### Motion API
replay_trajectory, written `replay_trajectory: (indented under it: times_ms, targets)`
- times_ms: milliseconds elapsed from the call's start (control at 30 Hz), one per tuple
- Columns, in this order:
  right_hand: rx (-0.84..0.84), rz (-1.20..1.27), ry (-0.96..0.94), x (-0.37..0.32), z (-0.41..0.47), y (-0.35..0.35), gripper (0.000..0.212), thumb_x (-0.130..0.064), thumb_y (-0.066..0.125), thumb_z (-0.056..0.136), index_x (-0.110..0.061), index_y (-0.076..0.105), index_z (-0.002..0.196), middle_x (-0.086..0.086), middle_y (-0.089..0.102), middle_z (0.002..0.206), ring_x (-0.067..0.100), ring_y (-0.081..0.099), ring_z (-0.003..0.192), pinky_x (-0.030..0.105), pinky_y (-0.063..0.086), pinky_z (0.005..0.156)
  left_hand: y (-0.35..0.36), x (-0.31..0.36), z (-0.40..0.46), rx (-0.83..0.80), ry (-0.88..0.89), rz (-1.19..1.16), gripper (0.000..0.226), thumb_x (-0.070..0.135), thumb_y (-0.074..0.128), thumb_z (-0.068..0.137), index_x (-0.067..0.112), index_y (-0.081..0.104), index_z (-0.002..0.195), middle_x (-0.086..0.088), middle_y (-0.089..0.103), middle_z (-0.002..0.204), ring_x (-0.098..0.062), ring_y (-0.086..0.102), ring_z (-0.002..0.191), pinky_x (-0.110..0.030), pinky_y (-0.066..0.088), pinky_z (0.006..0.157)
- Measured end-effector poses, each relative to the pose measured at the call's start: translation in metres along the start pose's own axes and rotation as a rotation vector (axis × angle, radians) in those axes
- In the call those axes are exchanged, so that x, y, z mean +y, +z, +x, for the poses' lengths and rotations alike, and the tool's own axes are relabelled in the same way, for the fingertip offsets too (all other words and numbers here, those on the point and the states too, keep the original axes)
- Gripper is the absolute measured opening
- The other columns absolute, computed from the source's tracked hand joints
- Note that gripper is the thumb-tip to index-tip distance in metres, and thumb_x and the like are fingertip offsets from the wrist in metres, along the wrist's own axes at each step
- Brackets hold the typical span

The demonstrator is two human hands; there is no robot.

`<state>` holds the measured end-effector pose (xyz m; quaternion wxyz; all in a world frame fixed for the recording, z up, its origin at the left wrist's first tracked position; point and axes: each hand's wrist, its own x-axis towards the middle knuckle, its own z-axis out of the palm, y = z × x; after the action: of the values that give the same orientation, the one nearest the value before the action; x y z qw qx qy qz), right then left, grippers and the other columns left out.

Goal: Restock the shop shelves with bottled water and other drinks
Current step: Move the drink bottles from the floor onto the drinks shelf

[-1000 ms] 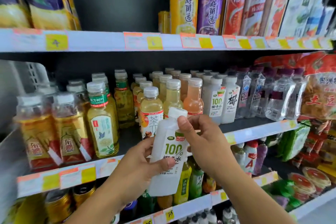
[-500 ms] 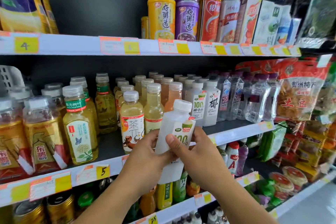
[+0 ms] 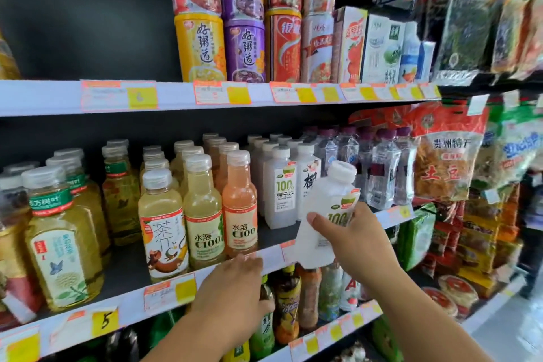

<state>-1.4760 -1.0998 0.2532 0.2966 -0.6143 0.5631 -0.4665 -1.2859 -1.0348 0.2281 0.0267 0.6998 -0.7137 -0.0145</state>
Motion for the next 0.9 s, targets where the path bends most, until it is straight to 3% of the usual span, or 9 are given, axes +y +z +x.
replay_trajectory:
  times_ms: [67, 167, 267, 400, 500, 600, 667, 767, 900]
  targets:
    - [0.02, -0.039, -0.043, -0.005, 0.017, -0.008, 0.049, -0.06, 0.075, 0.079, -0.023, 0.056, 0.106, -0.007, 0.071, 0.092, 0.017, 0.068, 0.077, 0.041, 0.057, 0.066, 0.005, 0.001, 0.004, -0.043, -0.004, 0.072, 0.073, 0.055, 0.049, 0.092, 0.019, 0.023, 0.151, -0.005, 0.032, 0.155, -0.026, 0.032, 0.14, -0.039, 0.031, 0.112]
    - [0.022, -0.071, -0.086, -0.012, 0.035, -0.01, 0.049, -0.058, 0.074, 0.081, -0.02, 0.054, 0.104, -0.004, 0.068, 0.087, 0.015, 0.064, 0.072, 0.032, 0.047, 0.056, 0.004, 0.0, 0.01, -0.025, -0.005, 0.12, 0.067, 0.053, 0.05, 0.092, 0.02, 0.03, 0.146, -0.005, 0.039, 0.15, -0.026, 0.041, 0.134, -0.04, 0.038, 0.107]
    - [0.01, -0.073, -0.106, -0.015, 0.049, 0.002, 0.052, -0.062, 0.074, 0.079, -0.021, 0.055, 0.107, -0.007, 0.068, 0.09, 0.014, 0.066, 0.077, 0.033, 0.05, 0.06, 0.004, -0.003, 0.016, -0.04, -0.005, 0.098, 0.058, 0.048, 0.053, 0.092, 0.023, 0.037, 0.142, -0.003, 0.046, 0.144, -0.025, 0.049, 0.127, -0.041, 0.043, 0.102]
    - [-0.016, -0.082, -0.104, -0.023, 0.062, 0.029, 0.054, -0.06, 0.074, 0.08, -0.022, 0.05, 0.11, -0.007, 0.067, 0.092, 0.015, 0.066, 0.081, 0.036, 0.055, 0.067, 0.01, -0.005, 0.022, -0.053, 0.009, 0.145, 0.058, 0.038, 0.055, 0.093, 0.019, 0.033, 0.143, -0.005, 0.042, 0.146, -0.026, 0.045, 0.13, -0.041, 0.041, 0.104]
    - [-0.049, -0.149, -0.067, -0.023, 0.066, 0.05, 0.059, -0.062, 0.072, 0.08, -0.019, 0.046, 0.11, -0.002, 0.064, 0.092, 0.022, 0.065, 0.084, 0.045, 0.057, 0.075, 0.009, -0.004, 0.025, -0.061, 0.014, 0.18, 0.052, 0.03, 0.055, 0.094, 0.018, 0.037, 0.141, -0.006, 0.044, 0.145, -0.026, 0.046, 0.131, -0.041, 0.042, 0.104]
    - [-0.079, -0.232, -0.028, -0.014, 0.071, 0.062, 0.061, -0.067, 0.069, 0.079, -0.02, 0.045, 0.109, 0.0, 0.064, 0.095, 0.025, 0.065, 0.088, 0.048, 0.057, 0.08, 0.002, -0.004, 0.028, -0.031, 0.052, 0.201, 0.022, 0.021, 0.053, 0.093, 0.017, 0.051, 0.114, -0.007, 0.058, 0.12, -0.028, 0.057, 0.109, -0.039, 0.046, 0.083]
    - [-0.104, -0.296, -0.018, -0.012, 0.073, 0.064, 0.063, -0.069, 0.065, 0.081, -0.018, 0.043, 0.11, 0.001, 0.064, 0.094, 0.026, 0.065, 0.088, 0.047, 0.057, 0.08, -0.004, -0.004, 0.028, -0.026, 0.071, 0.205, 0.004, 0.015, 0.051, 0.092, 0.016, 0.051, 0.096, -0.009, 0.059, 0.101, -0.03, 0.058, 0.092, -0.037, 0.042, 0.07]
    - [-0.129, -0.405, -0.007, -0.015, 0.076, 0.065, 0.071, -0.073, 0.061, 0.082, -0.014, 0.038, 0.116, 0.004, 0.063, 0.094, 0.028, 0.065, 0.089, 0.042, 0.054, 0.07, -0.007, -0.004, 0.031, -0.006, 0.089, 0.207, 0.009, 0.008, 0.05, 0.09, 0.013, 0.046, 0.083, -0.006, 0.043, 0.075, -0.027, 0.047, 0.074, -0.037, 0.039, 0.065]
    - [-0.125, -0.454, 0.017, -0.017, 0.079, 0.068, 0.075, -0.074, 0.06, 0.081, -0.012, 0.039, 0.119, 0.006, 0.063, 0.097, 0.028, 0.065, 0.09, 0.039, 0.049, 0.066, -0.011, -0.002, 0.03, 0.015, 0.097, 0.187, 0.008, 0.007, 0.049, 0.089, 0.014, 0.047, 0.085, -0.003, 0.035, 0.07, -0.026, 0.045, 0.074, -0.035, 0.038, 0.065]
